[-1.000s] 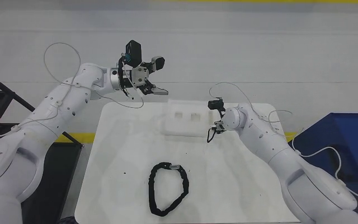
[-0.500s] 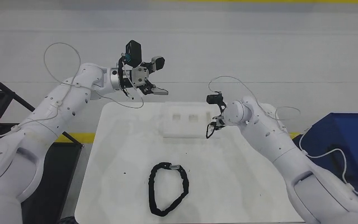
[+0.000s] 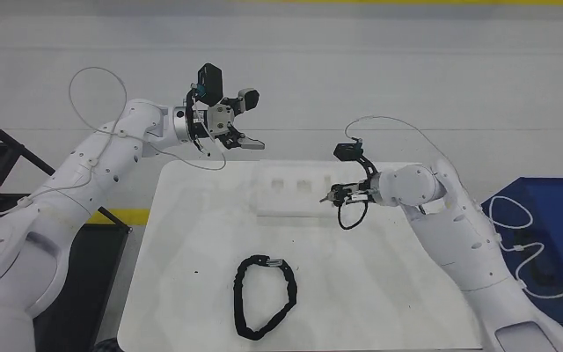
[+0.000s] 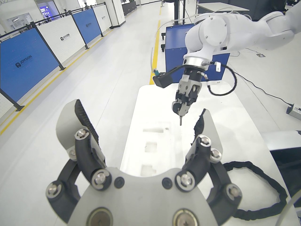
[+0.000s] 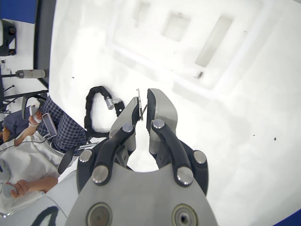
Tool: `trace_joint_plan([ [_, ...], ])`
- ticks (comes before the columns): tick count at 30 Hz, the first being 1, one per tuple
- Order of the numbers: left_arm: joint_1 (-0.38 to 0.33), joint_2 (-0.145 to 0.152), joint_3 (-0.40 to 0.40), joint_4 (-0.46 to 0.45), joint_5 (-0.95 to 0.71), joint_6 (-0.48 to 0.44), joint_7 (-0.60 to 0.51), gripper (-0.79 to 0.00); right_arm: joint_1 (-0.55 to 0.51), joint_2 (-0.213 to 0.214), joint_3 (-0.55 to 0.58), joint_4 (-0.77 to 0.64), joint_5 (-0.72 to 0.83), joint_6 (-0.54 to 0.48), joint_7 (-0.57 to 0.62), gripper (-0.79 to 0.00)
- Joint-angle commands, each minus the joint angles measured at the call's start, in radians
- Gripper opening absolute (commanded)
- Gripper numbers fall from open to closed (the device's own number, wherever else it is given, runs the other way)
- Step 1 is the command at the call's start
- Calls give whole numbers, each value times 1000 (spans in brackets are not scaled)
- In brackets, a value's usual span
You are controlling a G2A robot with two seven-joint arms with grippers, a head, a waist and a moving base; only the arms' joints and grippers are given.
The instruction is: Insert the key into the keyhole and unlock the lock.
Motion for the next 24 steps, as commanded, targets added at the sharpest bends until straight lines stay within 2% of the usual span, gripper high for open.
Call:
trace_joint_plan([
  [1,0,0,0,0,0,0,0,0,-40,13,52,-58,21,-20,8,-785],
  [5,0,0,0,0,0,0,0,0,-115,34,150,-146,95,-69,-7,-785],
  [15,0,0,0,0,0,0,0,0,-357,78,427,-329,169,-101,-153,-785],
  [18,0,0,0,0,0,0,0,0,-400,84,471,-335,212,-123,-168,-785],
  [24,0,0,0,0,0,0,0,0,-405,85,478,-332,220,-129,-169,-785],
])
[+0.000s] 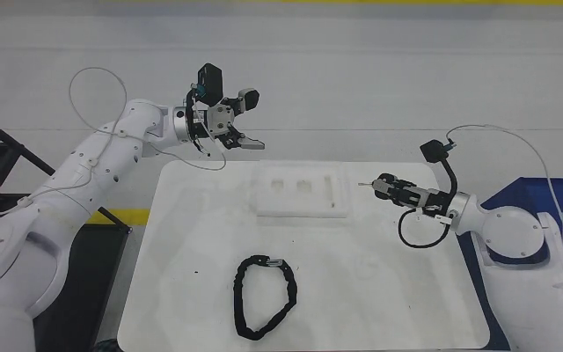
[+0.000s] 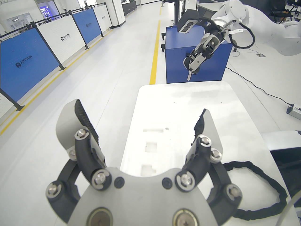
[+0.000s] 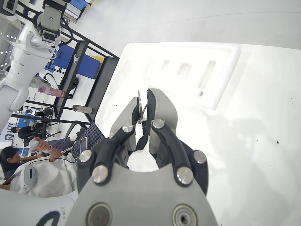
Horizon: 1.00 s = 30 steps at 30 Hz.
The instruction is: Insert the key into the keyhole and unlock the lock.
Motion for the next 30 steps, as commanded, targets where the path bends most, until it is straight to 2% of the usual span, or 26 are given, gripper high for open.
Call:
trace_joint_plan([
  [1,0,0,0,0,0,0,0,0,0,0,0,0,0,0,0,-785],
  [8,0,0,0,0,0,0,0,0,0,0,0,0,0,0,0,-785],
  [16,71,17,-66,-16,19,46,-14,0,0,0,0,0,0,0,0,-785],
  [23,170,30,-98,-54,216,81,128,0,0,0,0,0,0,0,0,-785],
  [30,224,32,-97,-73,455,13,252,0,0,0,0,0,0,0,0,-785],
])
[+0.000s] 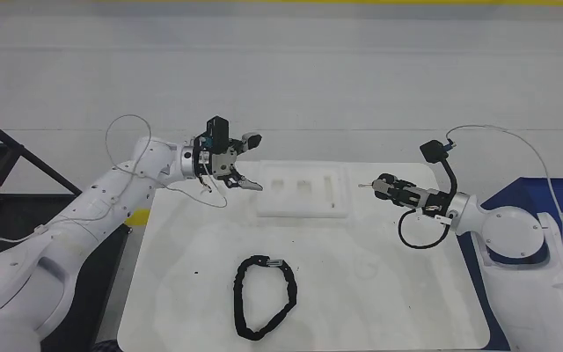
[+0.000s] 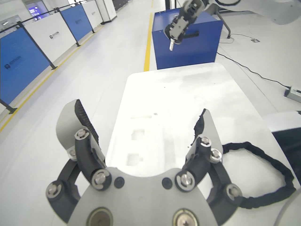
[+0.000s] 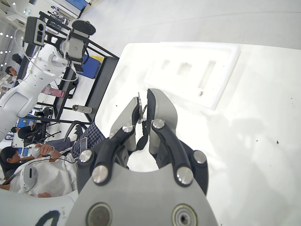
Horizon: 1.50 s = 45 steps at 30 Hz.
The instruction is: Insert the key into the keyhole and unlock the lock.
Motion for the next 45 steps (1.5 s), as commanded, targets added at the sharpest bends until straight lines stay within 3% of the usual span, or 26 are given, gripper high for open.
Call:
trace_joint_plan([
  [1,9,0,5,-14,97,-16,46,0,0,0,0,0,0,0,0,-785],
  [5,29,-3,31,-45,241,3,103,0,0,0,0,0,0,0,0,-785],
  [11,36,-19,111,-75,295,-16,84,0,0,0,0,0,0,0,0,-785],
  [17,99,-66,138,-36,495,-22,78,0,0,0,0,0,0,0,0,-785],
  [27,150,-134,138,28,627,-22,78,0,0,0,0,0,0,0,0,-785],
  [45,154,-137,138,31,654,-22,78,0,0,0,0,0,0,0,0,-785],
])
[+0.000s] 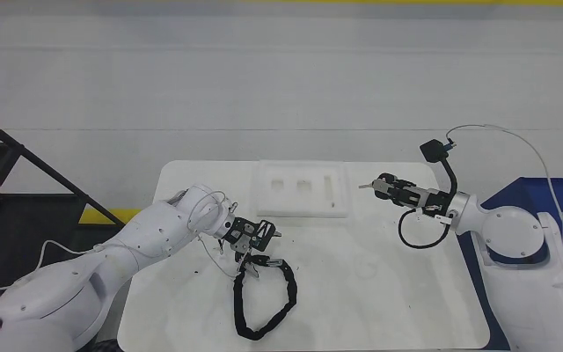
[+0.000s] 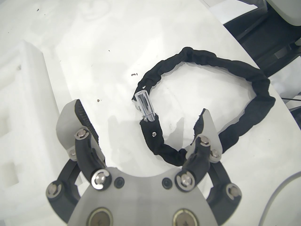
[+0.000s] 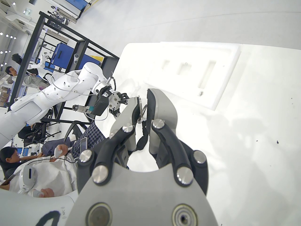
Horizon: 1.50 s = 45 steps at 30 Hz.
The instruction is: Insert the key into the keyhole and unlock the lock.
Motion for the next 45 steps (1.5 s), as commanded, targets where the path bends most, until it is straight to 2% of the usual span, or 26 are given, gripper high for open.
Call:
trace_joint_plan([
  [1,0,0,0,0,-12,0,0,0,0,0,0,0,0,0,0,-785],
  [12,0,0,0,0,-12,0,0,0,0,0,0,0,0,0,0,-785],
  [18,73,11,-54,13,-149,84,-44,0,0,0,0,0,0,0,0,-785],
  [25,176,52,-99,12,-238,144,-20,0,0,0,0,0,0,0,0,-785],
  [32,260,87,-138,-38,-272,219,-60,0,0,0,0,0,0,0,0,-785],
  [39,305,95,-171,-64,-284,297,-102,0,0,0,0,0,0,0,0,-785],
  [45,318,89,-190,-65,-284,310,-147,0,0,0,0,0,0,0,0,-785],
])
